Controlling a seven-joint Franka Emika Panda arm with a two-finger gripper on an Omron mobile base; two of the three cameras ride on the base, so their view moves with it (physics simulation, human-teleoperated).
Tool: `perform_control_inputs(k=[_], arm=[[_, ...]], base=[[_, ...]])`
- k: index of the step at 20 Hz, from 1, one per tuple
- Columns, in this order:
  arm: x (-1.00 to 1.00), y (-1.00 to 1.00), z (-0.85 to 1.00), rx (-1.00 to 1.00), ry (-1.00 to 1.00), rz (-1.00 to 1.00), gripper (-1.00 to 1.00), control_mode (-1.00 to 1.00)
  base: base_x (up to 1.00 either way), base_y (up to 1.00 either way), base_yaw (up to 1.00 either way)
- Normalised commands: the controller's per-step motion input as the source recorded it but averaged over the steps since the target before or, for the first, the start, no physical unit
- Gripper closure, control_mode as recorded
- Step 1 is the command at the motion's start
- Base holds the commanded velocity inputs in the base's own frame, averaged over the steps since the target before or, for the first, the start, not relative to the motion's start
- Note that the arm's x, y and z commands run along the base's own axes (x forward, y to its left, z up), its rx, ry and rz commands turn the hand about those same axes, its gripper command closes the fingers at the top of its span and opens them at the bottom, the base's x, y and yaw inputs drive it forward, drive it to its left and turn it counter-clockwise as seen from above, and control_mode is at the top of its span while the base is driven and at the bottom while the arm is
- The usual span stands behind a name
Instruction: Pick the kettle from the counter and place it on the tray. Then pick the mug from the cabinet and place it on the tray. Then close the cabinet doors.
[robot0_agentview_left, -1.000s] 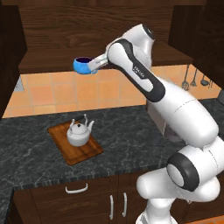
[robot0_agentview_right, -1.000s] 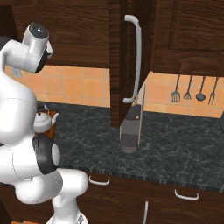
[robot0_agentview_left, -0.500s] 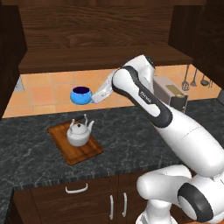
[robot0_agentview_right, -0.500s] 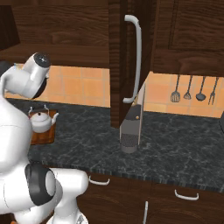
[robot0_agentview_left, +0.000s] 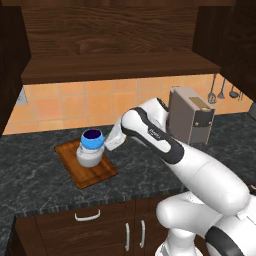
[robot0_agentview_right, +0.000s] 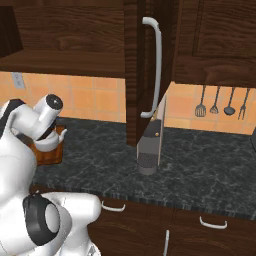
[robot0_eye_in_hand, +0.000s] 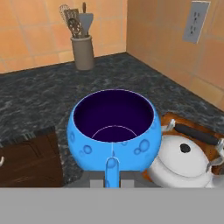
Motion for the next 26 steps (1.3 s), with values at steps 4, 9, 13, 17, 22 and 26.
perform_control_inputs(k=[4, 9, 13, 17, 22, 26], arm=[[0.34, 0.21, -0.97, -0.03, 0.05, 0.14, 1.0, -1.0], [0.53, 0.2, -0.83, 0.0, 0.07, 0.14, 1.0, -1.0], [0.28, 0.25, -0.75, 0.0, 0.02, 0.11, 1.0, -1.0], [0.08, 0.23, -0.59, 0.0, 0.0, 0.02, 1.0, -1.0], [0.13, 0.08, -0.29, 0.0, 0.0, 0.0, 1.0, -1.0], [0.15, 0.03, -0.18, 0.0, 0.0, 0.0, 1.0, -1.0]], base=[[0.0, 0.0, 0.0], [0.0, 0.0, 0.0], [0.0, 0.0, 0.0], [0.0, 0.0, 0.0], [0.0, 0.0, 0.0], [0.0, 0.0, 0.0]])
